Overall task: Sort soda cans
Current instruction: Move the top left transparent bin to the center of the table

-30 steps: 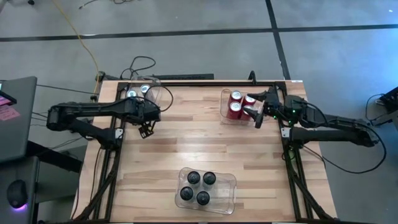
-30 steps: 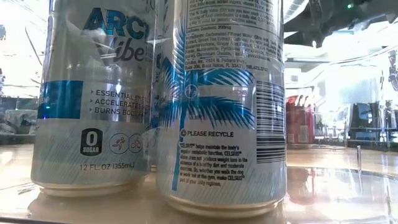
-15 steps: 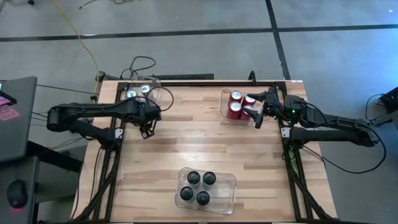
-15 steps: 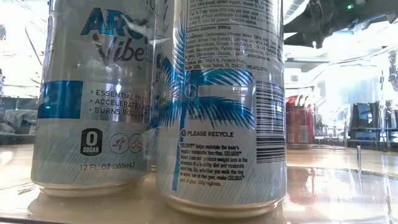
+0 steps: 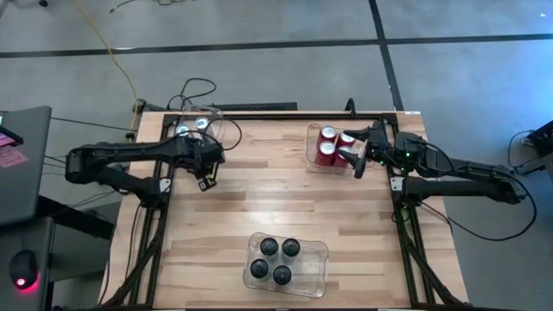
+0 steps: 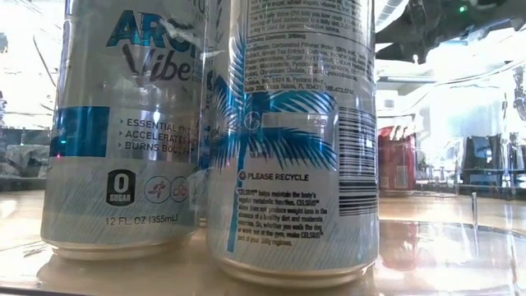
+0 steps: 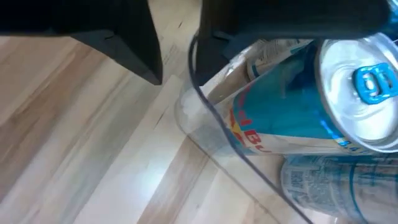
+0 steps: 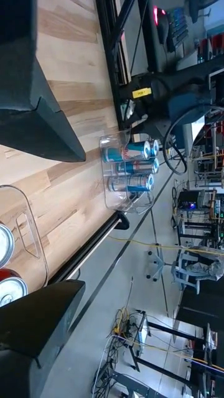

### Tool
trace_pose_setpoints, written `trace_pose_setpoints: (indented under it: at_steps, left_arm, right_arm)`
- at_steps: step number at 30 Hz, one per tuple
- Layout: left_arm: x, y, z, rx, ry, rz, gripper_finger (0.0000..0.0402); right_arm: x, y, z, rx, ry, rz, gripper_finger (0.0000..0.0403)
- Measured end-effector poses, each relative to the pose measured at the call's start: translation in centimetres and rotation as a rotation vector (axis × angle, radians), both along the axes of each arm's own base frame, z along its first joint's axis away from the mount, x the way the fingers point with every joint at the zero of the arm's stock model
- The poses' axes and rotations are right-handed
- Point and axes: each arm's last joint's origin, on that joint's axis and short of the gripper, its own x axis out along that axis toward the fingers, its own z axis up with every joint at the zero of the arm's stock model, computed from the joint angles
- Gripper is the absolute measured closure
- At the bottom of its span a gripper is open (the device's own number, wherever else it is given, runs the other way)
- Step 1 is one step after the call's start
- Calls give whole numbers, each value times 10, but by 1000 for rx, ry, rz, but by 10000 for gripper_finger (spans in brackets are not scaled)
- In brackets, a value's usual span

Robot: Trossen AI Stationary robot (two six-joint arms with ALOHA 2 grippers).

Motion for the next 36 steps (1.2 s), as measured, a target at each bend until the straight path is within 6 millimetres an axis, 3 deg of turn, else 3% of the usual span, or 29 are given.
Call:
trace_pose_setpoints:
  at_steps: [6, 17, 25, 36]
  left_arm:
    - [0, 4, 0, 8, -9, 9, 391]
    - [6, 6, 1, -7, -76, -14, 398]
    - [20, 5, 4, -73, -232, -54, 400]
    - [52, -7, -18, -96, -265, -29, 401]
  right_arm:
    - [0, 0, 0, 0, 0, 0, 61]
    - [0, 0, 0, 0, 0, 0, 61]
    - [0, 0, 0, -9, 4, 1, 61]
    - [0, 0, -1, -14, 18, 3, 61]
